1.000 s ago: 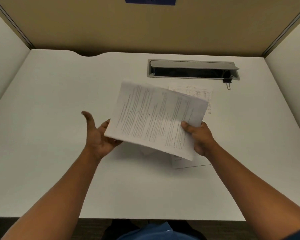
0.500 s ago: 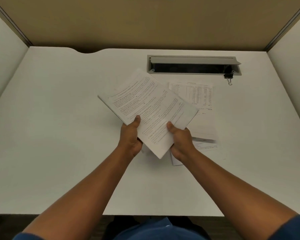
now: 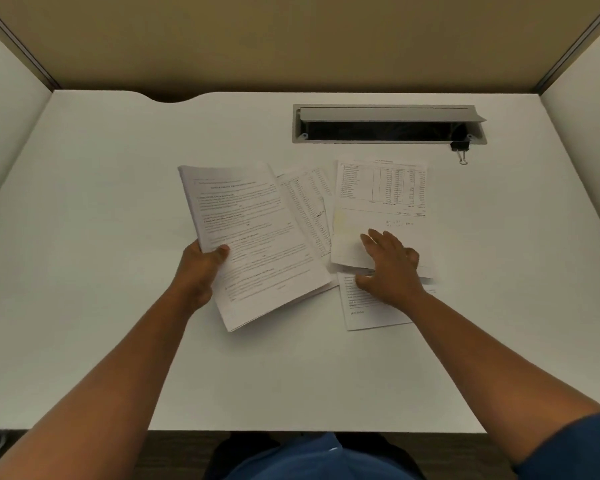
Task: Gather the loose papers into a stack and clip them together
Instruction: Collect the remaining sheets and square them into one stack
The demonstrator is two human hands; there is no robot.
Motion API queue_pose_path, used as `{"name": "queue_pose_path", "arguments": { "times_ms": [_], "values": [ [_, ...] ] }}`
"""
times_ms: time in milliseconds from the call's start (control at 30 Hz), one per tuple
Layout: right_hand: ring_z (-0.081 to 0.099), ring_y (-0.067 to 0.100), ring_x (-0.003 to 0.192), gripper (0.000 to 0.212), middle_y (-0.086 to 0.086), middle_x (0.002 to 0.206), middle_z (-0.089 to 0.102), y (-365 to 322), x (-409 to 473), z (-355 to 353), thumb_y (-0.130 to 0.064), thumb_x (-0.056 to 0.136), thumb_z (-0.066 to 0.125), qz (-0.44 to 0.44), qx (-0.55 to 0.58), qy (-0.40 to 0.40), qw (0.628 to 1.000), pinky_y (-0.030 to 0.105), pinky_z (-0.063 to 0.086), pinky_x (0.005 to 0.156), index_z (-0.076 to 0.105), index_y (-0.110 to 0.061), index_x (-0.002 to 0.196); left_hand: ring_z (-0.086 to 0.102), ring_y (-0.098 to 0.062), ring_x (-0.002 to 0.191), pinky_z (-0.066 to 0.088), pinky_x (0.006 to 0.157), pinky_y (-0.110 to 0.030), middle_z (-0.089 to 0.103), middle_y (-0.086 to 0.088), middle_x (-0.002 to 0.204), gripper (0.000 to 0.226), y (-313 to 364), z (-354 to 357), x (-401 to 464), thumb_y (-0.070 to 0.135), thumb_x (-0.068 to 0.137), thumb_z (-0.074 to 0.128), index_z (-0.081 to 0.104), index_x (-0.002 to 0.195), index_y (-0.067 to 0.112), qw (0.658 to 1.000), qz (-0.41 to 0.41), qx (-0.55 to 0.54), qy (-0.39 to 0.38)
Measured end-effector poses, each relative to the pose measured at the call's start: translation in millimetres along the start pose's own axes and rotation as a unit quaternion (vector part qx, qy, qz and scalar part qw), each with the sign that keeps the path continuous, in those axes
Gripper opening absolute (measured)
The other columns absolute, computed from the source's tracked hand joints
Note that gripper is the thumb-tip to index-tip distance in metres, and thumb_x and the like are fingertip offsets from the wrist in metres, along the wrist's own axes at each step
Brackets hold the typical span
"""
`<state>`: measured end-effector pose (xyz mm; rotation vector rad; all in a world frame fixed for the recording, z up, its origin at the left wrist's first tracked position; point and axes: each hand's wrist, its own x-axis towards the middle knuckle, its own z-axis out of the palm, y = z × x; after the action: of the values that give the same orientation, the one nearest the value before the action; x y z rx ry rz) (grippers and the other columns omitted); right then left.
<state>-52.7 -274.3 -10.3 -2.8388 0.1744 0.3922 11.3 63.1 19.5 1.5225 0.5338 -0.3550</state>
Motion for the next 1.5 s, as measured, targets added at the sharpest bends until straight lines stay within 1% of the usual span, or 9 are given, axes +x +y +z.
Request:
{"name": "queue_pose_path", "arguments": {
  "times_ms": [200, 433, 667, 867, 1033, 1100, 1267, 1433, 1500],
  "values": [
    [0.032, 0.03, 0.149, 0.055, 0.004, 0.16, 0.039, 3.0, 3.4, 12.9, -0.005, 0.094, 0.047, -0.011, -0.025, 0.023, 0.999, 0.052, 0.029, 0.116, 0.046, -0.017, 0.148, 0.069, -0.029, 0.106, 0.058, 0.083, -0.047, 0.071, -0.005, 0.121, 0.036, 5.3, -8.3, 2.4, 0.006, 0.101, 0.057, 0.06, 0.134, 0.019, 0.998, -0.04, 0.031, -0.043],
    [0.059, 0.038, 0.127, 0.042, 0.015, 0.136, 0.063, -27.1, -1.5, 1.1, -0.009, 0.096, 0.045, -0.084, 0.108, 0.209, 0.968, 0.053, 0.051, 0.101, 0.061, -0.004, 0.135, 0.069, -0.034, 0.107, 0.059, 0.082, -0.051, 0.072, -0.006, 0.12, 0.036, 2.0, -4.7, -1.6, 0.006, 0.101, 0.057, 0.059, 0.134, 0.02, 0.996, -0.055, 0.027, -0.071],
    [0.057, 0.034, 0.13, 0.048, 0.008, 0.134, 0.065, -77.2, -15.2, 10.1, -0.009, 0.088, 0.045, -0.279, 0.105, 0.155, 0.942, 0.049, 0.054, 0.094, 0.066, -0.011, 0.131, 0.07, -0.032, 0.104, 0.059, 0.083, -0.047, 0.072, -0.011, 0.119, 0.03, -4.0, 12.1, -10.5, 0.002, 0.1, 0.055, 0.063, 0.125, 0.017, 0.993, -0.074, -0.022, -0.094],
    [0.049, 0.033, 0.138, 0.048, 0.002, 0.144, 0.058, -89.5, -31.2, 23.4, -0.036, 0.092, 0.046, -0.322, 0.053, 0.072, 0.942, 0.052, 0.048, 0.099, 0.063, -0.022, 0.135, 0.073, -0.035, 0.104, 0.061, 0.087, -0.046, 0.075, -0.015, 0.116, 0.04, -6.2, 19.3, -16.5, -0.009, 0.092, 0.05, 0.068, 0.122, 0.01, 0.991, -0.068, -0.057, -0.105],
    [0.018, 0.021, 0.155, 0.086, -0.008, 0.164, 0.029, -92.3, -37.6, 17.7, -0.079, 0.084, 0.042, -0.331, -0.03, -0.014, 0.943, 0.047, 0.02, 0.121, 0.033, -0.031, 0.155, 0.072, -0.035, 0.105, 0.06, 0.088, -0.046, 0.075, -0.015, 0.114, 0.034, -5.7, 20.1, -22.9, -0.005, 0.095, 0.05, 0.07, 0.115, 0.013, 0.989, -0.072, -0.069, -0.112],
    [0.019, 0.023, 0.154, 0.085, -0.006, 0.165, 0.027, -91.7, -35.7, 20.0, -0.069, 0.084, 0.055, -0.36, -0.047, -0.005, 0.932, 0.048, 0.02, 0.119, 0.03, -0.03, 0.155, 0.072, -0.036, 0.106, 0.06, 0.089, -0.047, 0.075, -0.016, 0.116, 0.032, -6.3, 19.1, -24.2, -0.004, 0.096, 0.049, 0.069, 0.116, 0.012, 0.988, -0.076, -0.079, -0.112],
    [0.048, 0.033, 0.139, 0.07, 0.004, 0.151, 0.052, -94.0, -34.9, 25.8, 0.007, 0.082, 0.067, -0.407, 0.023, 0.091, 0.909, 0.049, 0.045, 0.105, 0.049, -0.018, 0.145, 0.072, -0.039, 0.106, 0.061, 0.087, -0.05, 0.071, -0.021, 0.123, 0.032, -6.7, 17.4, -24.6, 0.004, 0.098, 0.05, 0.066, 0.126, 0.007, 0.986, -0.083, -0.097, -0.109],
    [0.05, 0.033, 0.137, 0.066, 0.005, 0.147, 0.056, -92.5, -34.6, 29.2, 0.012, 0.082, 0.062, -0.445, 0.006, 0.104, 0.89, 0.048, 0.043, 0.106, 0.055, -0.015, 0.142, 0.061, -0.038, 0.126, 0.048, 0.104, -0.057, 0.061, -0.013, 0.142, 0.078, -1.8, 17.1, -21.8, 0.078, 0.091, 0.033, 0.049, 0.148, 0.027, 0.969, -0.082, -0.173, -0.155],
    [0.049, 0.033, 0.138, 0.066, 0.004, 0.148, 0.055, -90.7, -34.5, 32.2, 0.011, 0.083, 0.061, -0.446, -0.01, 0.105, 0.889, 0.049, 0.043, 0.107, 0.055, -0.016, 0.142, 0.062, -0.036, 0.126, 0.048, 0.103, -0.055, 0.063, -0.011, 0.14, 0.071, 0.1, 17.8, -25.8, 0.073, 0.094, 0.038, 0.051, 0.146, 0.027, 0.969, -0.074, -0.168, -0.164]
  ]
}}
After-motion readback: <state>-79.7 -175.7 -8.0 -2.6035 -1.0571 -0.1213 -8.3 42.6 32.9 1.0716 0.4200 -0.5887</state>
